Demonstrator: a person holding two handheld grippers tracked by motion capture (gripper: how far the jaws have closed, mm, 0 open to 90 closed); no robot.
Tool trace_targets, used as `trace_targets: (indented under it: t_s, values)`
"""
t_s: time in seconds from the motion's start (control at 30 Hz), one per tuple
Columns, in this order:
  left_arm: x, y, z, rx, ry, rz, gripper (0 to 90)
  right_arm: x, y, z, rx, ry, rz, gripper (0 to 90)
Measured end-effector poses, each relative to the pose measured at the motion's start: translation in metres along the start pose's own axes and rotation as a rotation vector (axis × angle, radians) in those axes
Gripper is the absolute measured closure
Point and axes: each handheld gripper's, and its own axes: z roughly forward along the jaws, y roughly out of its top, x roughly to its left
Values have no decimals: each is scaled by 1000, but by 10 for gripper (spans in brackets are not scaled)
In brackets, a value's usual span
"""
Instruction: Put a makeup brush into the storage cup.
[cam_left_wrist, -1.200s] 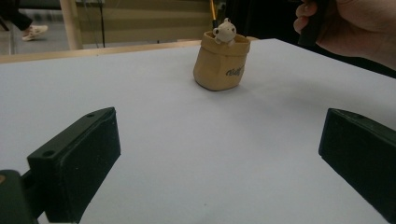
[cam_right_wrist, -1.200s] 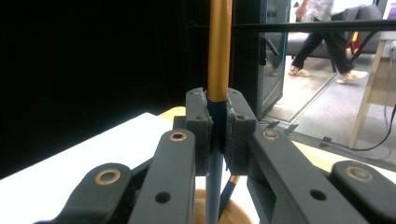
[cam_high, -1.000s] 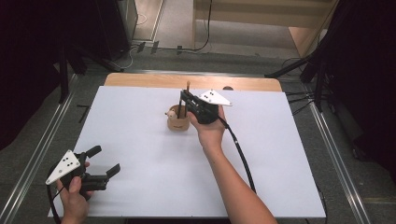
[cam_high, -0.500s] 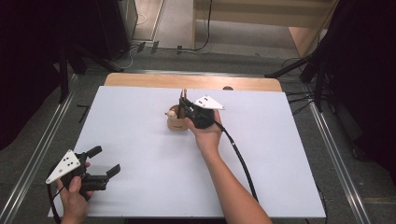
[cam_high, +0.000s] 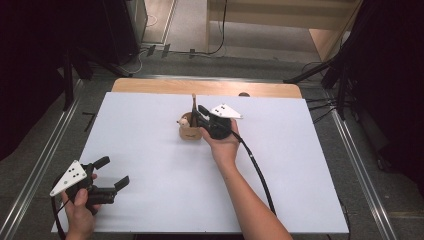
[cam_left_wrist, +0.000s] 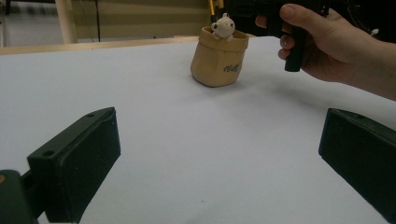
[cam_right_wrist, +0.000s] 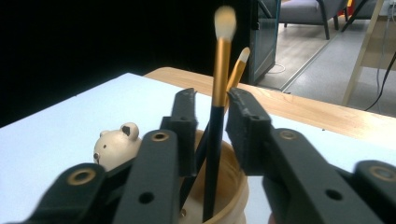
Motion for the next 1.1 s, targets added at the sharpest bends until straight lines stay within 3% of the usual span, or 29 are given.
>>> trace_targets:
  t_s: [0.13, 0.27, 0.37, 0.53, 0.67, 0.83, 0.9, 1.1]
  values:
    - [0, 0, 0, -2, 2, -4, 0, -1, 2, -3, 5, 11, 9, 627]
    - [1, -1, 0, 1, 2, -5, 0, 0, 4, -9, 43, 17, 4, 484]
    - [1, 0, 0, 1, 2, -4, 0, 0, 4, -20, 39, -11, -17, 439]
    - [0, -1, 1, 2, 2, -5, 0, -6, 2, -35, 23, -34, 13, 340]
    - [0, -1, 1, 8, 2, 1, 0, -12, 0, -46, 37, 5, 40, 228]
    - [1, -1, 1, 5, 5, -1, 0, -18, -5, -60, 42, 13, 31, 135]
    - [0, -1, 1, 2, 6, -3, 0, -19, -7, -65, 39, -7, 12, 136]
    - [0, -1, 1, 8, 5, 4, 0, -22, -12, -79, 47, 7, -1, 63]
